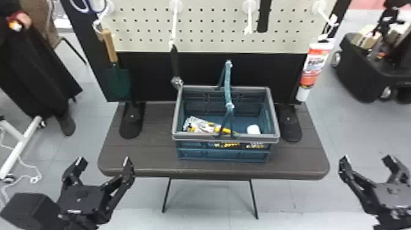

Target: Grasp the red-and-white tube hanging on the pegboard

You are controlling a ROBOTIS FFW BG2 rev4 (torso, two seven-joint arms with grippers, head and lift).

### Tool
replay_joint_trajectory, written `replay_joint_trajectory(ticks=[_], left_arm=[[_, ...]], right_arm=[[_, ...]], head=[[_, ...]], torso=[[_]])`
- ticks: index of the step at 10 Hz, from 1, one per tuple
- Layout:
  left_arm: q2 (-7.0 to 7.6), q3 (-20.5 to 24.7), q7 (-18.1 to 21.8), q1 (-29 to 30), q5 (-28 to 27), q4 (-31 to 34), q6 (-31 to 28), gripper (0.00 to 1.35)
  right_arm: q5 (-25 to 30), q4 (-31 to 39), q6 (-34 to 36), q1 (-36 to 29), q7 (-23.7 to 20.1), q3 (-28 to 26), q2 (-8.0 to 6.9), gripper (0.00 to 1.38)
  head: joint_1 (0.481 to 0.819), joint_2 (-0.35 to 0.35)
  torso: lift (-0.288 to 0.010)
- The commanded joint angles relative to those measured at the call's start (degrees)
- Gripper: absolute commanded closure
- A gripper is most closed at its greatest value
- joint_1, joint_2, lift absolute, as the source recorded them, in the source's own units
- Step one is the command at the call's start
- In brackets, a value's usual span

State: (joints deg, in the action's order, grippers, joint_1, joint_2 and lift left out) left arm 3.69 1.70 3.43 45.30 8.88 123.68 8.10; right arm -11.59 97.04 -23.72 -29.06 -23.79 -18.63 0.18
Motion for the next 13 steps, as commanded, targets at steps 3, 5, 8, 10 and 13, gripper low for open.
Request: replay_joint_trajectory(ticks=[3,5,8,10,13], left_arm=[[0.00,0.0,0.0,0.1,0.0,0.0,0.0,0.21],[0.00,0.1,0.0,0.1,0.0,0.0,0.0,0.21],[0.27,-0.1,0.0,0.0,0.0,0.0,-0.1,0.21],[0.53,-0.1,0.0,0.0,0.2,0.0,-0.1,0.21],[1.76,-0.6,0.0,-0.5,0.7,0.0,-0.5,0.21]], right_arm=[[-0.1,0.2,0.3,0.0,0.4,0.0,-0.23,0.21],[0.0,0.3,0.4,0.1,0.5,0.0,-0.23,0.24],[-0.3,0.5,3.9,1.7,0.8,-0.2,0.26,0.25],[0.3,0.5,6.1,3.7,0.8,-0.1,2.20,0.25],[0.2,-6.0,9.3,10.9,-4.3,-0.2,4.83,0.25]], head=[[0.819,0.008],[0.819,0.008],[0.819,0.008],[0.819,0.008],[0.819,0.008]], torso=[[-0.100],[-0.100],[-0.100],[-0.100],[-0.100]])
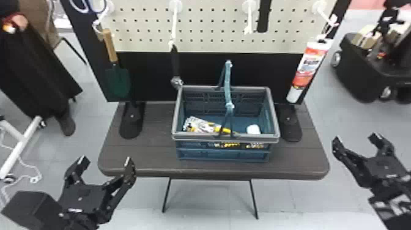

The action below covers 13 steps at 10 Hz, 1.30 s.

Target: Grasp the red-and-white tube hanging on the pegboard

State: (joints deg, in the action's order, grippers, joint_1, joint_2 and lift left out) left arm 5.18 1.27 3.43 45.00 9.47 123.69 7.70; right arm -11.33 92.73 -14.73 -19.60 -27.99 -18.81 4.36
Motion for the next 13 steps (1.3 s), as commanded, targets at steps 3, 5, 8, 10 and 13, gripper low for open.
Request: replay_joint_trajectory(ticks=[3,5,8,10,13], left_arm=[[0.62,-0.1,0.0,-1.3,0.3,-0.3,0.3,0.21],[0.79,-0.3,0.0,-1.8,0.3,-0.6,0.4,0.21],[0.97,-0.5,0.0,-2.4,0.4,-1.1,0.6,0.21],[1.41,-0.9,0.0,-2.9,0.5,-1.4,0.6,0.21],[1.67,-1.4,0.0,-3.7,0.7,-2.1,0.6,0.21]], right_arm=[[3.7,-7.6,3.3,12.2,-8.8,-3.1,1.79,0.25],[6.8,-8.0,6.7,17.7,-12.0,-3.7,3.02,0.25],[6.8,-13.9,13.3,26.6,-18.2,-1.8,7.59,0.25],[3.2,-18.8,17.3,31.6,-22.6,2.5,10.49,0.25],[-1.9,-27.7,20.7,40.4,-26.8,10.2,14.45,0.25]], head=[[0.819,0.008],[0.819,0.008],[0.819,0.008],[0.819,0.008],[0.819,0.008]], torso=[[-0.100],[-0.100],[-0.100],[-0.100],[-0.100]])
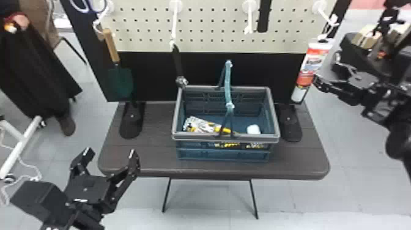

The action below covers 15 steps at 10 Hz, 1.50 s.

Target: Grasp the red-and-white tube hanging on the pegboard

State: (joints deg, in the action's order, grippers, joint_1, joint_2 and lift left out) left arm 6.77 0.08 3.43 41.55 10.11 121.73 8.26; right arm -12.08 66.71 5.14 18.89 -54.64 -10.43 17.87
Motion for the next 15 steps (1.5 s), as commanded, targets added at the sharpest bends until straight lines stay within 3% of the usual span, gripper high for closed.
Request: replay_joint_trajectory(ticks=[1,3,5,6,7,8,10,15], left_arm=[[0.26,-0.4,0.0,-0.5,0.2,-0.2,0.0,0.21],[0.26,-0.3,0.0,-0.3,0.3,-0.3,0.0,0.21],[0.44,-0.5,0.0,-0.5,0.3,-0.3,-0.3,0.21],[0.53,-1.0,0.0,-0.9,0.3,-0.7,-0.2,0.21],[0.44,-1.0,0.0,-1.0,0.4,-0.9,0.0,0.21],[0.53,-0.9,0.0,-0.8,0.6,-0.9,0.0,0.21],[0.70,-1.0,0.0,-0.8,0.7,-0.9,-0.1,0.21],[0.62,-1.0,0.0,-0.8,0.7,-0.9,0.0,0.21]], right_arm=[[-2.9,-2.2,2.8,3.1,-1.9,4.8,2.17,0.25],[-7.3,-3.2,6.7,4.3,-5.8,8.9,4.45,0.25],[-9.5,-4.9,6.2,5.8,-6.6,11.1,4.98,0.25],[-10.8,-5.6,5.8,5.8,-6.6,11.6,4.89,0.36],[-10.6,-5.5,5.6,5.9,-6.5,11.6,4.89,0.92],[-10.0,-5.2,5.6,6.1,-6.5,11.6,4.89,1.13],[-9.0,-4.3,5.4,6.2,-6.5,11.5,4.98,1.30],[-8.8,-4.5,5.1,6.1,-6.5,11.6,4.98,1.29]], head=[[0.819,0.008],[0.819,0.008],[0.819,0.008],[0.819,0.008],[0.819,0.008],[0.819,0.008],[0.819,0.008],[0.819,0.008]], torso=[[-0.100],[-0.100],[-0.100],[-0.100],[-0.100],[-0.100],[-0.100],[-0.100]])
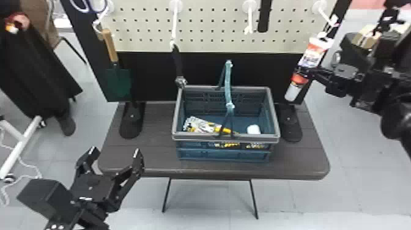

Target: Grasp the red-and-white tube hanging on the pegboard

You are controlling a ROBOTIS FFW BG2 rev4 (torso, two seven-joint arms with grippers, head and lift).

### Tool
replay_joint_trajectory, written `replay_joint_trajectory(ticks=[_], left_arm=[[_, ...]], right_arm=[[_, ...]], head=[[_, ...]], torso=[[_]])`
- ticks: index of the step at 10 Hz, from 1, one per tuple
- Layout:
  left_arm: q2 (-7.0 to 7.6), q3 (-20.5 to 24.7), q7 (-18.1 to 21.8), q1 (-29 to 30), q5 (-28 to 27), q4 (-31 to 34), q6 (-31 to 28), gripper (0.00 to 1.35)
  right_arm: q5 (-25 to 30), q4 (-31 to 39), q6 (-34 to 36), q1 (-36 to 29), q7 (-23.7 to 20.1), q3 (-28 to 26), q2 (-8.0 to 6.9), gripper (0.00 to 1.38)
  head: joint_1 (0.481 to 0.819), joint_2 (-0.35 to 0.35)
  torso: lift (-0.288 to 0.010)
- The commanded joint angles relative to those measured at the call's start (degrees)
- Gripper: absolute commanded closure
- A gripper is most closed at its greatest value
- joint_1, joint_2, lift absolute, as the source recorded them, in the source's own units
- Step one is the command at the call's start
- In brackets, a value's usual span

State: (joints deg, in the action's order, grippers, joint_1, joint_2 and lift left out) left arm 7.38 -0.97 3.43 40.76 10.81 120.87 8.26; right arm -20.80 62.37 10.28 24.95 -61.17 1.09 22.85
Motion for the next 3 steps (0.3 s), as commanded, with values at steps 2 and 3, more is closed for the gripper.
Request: replay_joint_trajectory(ticks=[2,3], left_arm=[[0.00,0.0,0.0,0.0,0.0,0.0,0.1,0.21],[0.00,0.0,0.0,0.0,0.0,0.0,0.0,0.21]], right_arm=[[0.0,-0.3,0.0,0.0,0.0,0.1,0.00,1.29],[0.0,-0.3,0.0,0.0,0.0,0.0,0.00,1.29]], head=[[0.819,0.008],[0.819,0.008]], torso=[[-0.100],[-0.100]])
